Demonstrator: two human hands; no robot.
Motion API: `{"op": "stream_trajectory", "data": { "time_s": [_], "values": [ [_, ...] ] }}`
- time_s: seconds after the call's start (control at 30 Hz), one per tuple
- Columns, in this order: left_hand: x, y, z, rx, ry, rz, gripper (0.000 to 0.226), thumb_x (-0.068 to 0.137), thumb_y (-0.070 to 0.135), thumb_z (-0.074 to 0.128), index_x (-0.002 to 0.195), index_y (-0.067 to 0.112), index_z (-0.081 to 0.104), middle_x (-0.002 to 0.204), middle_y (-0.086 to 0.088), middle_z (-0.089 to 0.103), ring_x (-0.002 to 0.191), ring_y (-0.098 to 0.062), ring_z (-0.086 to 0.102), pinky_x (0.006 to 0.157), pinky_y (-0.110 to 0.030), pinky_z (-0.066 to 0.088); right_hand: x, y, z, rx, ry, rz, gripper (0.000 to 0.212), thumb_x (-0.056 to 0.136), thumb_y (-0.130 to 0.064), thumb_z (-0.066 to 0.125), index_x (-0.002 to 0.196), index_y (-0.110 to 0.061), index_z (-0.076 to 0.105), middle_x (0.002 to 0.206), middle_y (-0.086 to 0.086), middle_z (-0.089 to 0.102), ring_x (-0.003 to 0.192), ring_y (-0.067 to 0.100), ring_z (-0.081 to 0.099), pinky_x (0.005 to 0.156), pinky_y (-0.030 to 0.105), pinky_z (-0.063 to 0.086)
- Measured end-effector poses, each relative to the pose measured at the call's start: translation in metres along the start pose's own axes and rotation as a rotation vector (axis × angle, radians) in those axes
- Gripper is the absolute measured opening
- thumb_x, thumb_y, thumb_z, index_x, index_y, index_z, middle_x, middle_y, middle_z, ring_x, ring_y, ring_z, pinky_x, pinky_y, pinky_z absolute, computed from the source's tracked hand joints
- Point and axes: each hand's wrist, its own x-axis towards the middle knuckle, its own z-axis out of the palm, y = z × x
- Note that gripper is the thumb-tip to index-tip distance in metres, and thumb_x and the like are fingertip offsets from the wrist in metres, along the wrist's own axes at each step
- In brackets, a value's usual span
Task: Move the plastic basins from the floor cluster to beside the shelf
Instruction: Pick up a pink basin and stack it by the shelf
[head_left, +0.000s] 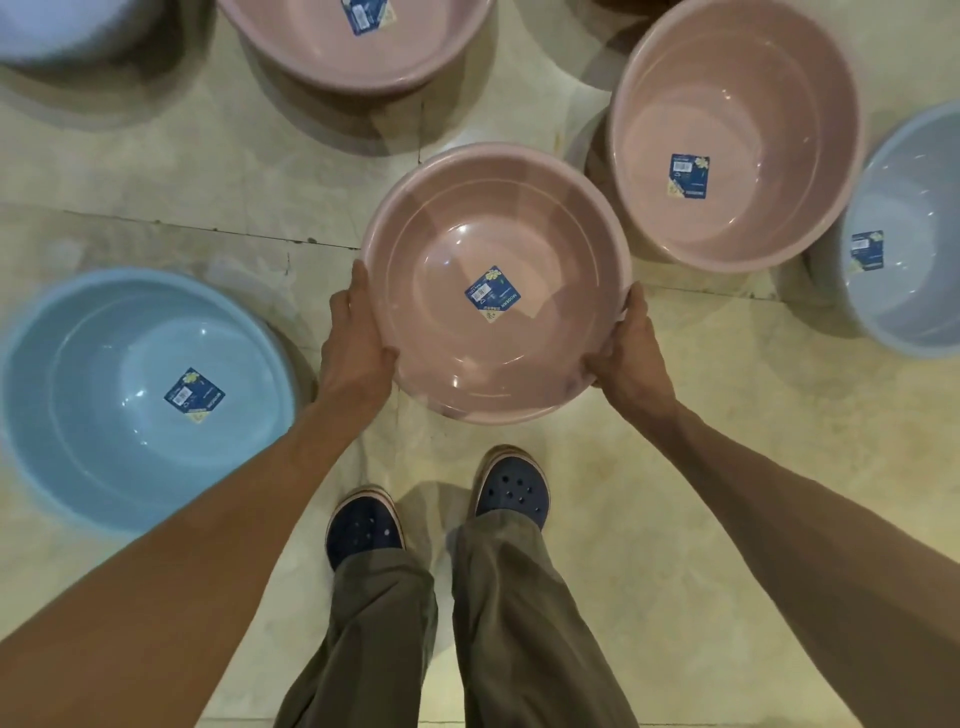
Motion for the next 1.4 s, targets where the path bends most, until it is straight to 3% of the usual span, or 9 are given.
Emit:
{"op": "stream_trajectory", "data": {
  "time_s": [0.3,0.4,0.47,0.67,0.73,0.83,1.0,1.17,1.4],
  "values": [
    [-0.070,-0.015,-0.079,-0.195,0.167,-0.090,0.102,0.090,-0.002,0.064,0.164,0.031,0.002,0.152,-0.001,0.030,0.136,-0.022,0.042,0.107,-0.037,0.042,-0.053,-0.093,-0.014,-0.045,-0.058,-0.181,0.096,0.083,-0.017,0.073,0.161,-0.030,0.018,0.141,0.003,0.052,0.122,0.034,0.057,0.097,0.060,0.054],
    [-0.096,-0.029,-0.106,-0.247,0.280,-0.088,0.104,0.087,-0.004,0.066,0.164,0.033,0.006,0.143,0.005,0.035,0.107,-0.015,0.055,0.078,-0.011,0.044,-0.075,-0.138,-0.007,-0.040,-0.092,-0.257,0.096,0.087,-0.017,0.071,0.164,-0.028,0.014,0.141,-0.006,0.048,0.122,0.023,0.054,0.100,0.049,0.051],
    [-0.115,-0.038,-0.124,-0.240,0.340,-0.106,0.103,0.087,-0.005,0.066,0.164,0.029,0.008,0.143,0.000,0.036,0.096,-0.015,0.055,0.069,-0.012,0.041,-0.091,-0.166,0.002,-0.054,-0.112,-0.307,0.086,0.094,-0.015,0.071,0.160,-0.033,0.019,0.134,-0.008,0.044,0.120,0.021,0.051,0.096,0.042,0.045],
    [-0.169,-0.090,-0.163,-0.377,0.501,-0.183,0.093,0.094,0.000,0.066,0.165,0.023,0.011,0.142,-0.001,0.040,0.102,0.010,0.047,0.081,0.006,0.037,-0.131,-0.233,0.044,-0.110,-0.237,-0.501,0.108,0.074,-0.089,0.047,0.161,-0.035,0.015,0.152,-0.002,0.042,0.135,0.018,0.044,0.113,0.049,0.039],
    [-0.187,-0.110,-0.172,-0.459,0.518,-0.258,0.090,0.097,0.007,0.064,0.164,0.029,0.008,0.145,0.005,0.037,0.107,0.014,0.042,0.091,0.000,0.036,-0.140,-0.247,0.065,-0.141,-0.262,-0.582,0.107,0.078,-0.091,0.044,0.161,-0.030,0.016,0.151,-0.002,0.044,0.134,0.022,0.047,0.109,0.053,0.043],
    [-0.207,-0.141,-0.179,-0.497,0.570,-0.349,0.085,0.100,0.020,0.063,0.163,0.039,0.009,0.148,0.006,0.037,0.118,-0.008,0.049,0.099,-0.028,0.044,-0.147,-0.261,0.102,-0.237,-0.300,-0.629,0.106,0.085,-0.079,0.046,0.167,-0.024,0.006,0.157,0.004,0.041,0.139,0.032,0.046,0.112,0.053,0.042],
    [-0.221,-0.200,-0.167,-0.501,0.608,-0.437,0.091,0.096,0.014,0.068,0.161,0.042,0.011,0.147,0.006,0.040,0.120,-0.026,0.059,0.102,-0.046,0.053,-0.149,-0.271,0.161,-0.378,-0.382,-0.705,0.112,0.081,-0.083,0.034,0.168,-0.020,0.001,0.155,0.015,0.043,0.134,0.040,0.049,0.109,0.055,0.045],
    [-0.208,-0.241,-0.140,-0.411,0.571,-0.548,0.096,0.092,-0.003,0.065,0.165,0.027,0.009,0.161,-0.001,0.033,0.134,-0.031,0.051,0.104,-0.041,0.046,-0.139,-0.265,0.203,-0.563,-0.378,-0.620,0.088,0.099,-0.027,0.058,0.167,-0.008,0.006,0.156,0.023,0.044,0.134,0.047,0.049,0.101,0.052,0.046],
    [-0.169,-0.277,-0.105,-0.322,0.474,-0.607,0.101,0.086,-0.006,0.072,0.164,0.020,0.013,0.164,-0.005,0.035,0.139,-0.033,0.050,0.106,-0.048,0.051,-0.107,-0.250,0.238,-0.668,-0.367,-0.566,0.082,0.101,-0.034,0.050,0.167,-0.013,0.007,0.139,0.019,0.059,0.112,0.046,0.063,0.087,0.048,0.051]
  ]
}}
